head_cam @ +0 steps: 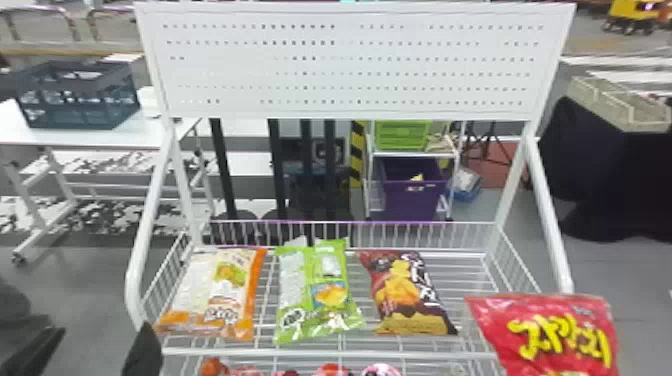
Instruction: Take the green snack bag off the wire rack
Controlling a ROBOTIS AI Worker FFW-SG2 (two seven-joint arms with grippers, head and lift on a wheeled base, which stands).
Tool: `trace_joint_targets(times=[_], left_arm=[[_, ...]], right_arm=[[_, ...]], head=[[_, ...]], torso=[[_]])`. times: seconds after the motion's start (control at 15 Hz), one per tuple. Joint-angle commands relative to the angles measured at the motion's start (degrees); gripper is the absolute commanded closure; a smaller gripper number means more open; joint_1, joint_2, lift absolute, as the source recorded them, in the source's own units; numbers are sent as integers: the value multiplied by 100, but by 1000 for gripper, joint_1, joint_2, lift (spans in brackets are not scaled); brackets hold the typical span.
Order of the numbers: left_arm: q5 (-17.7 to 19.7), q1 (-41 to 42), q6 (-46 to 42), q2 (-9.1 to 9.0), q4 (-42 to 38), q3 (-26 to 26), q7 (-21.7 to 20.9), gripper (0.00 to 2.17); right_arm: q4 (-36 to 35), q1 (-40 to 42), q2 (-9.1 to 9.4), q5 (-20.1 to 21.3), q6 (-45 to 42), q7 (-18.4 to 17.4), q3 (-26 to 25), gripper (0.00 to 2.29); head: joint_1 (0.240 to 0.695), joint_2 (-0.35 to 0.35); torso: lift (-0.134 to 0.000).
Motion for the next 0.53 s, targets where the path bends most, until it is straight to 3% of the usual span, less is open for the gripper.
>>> trace_joint_targets(times=[0.0,0.47], left_arm=[[-2,0,0,0,-9,-6,0,87],[-38,9,0,0,0,-6,0,87]], right_arm=[[-9,0,-9,-4,0,0,0,2125],[-18,0,-17,4,0,0,-9,2125]], head=[[499,0],[499,0]], torso=[[0],[0]])
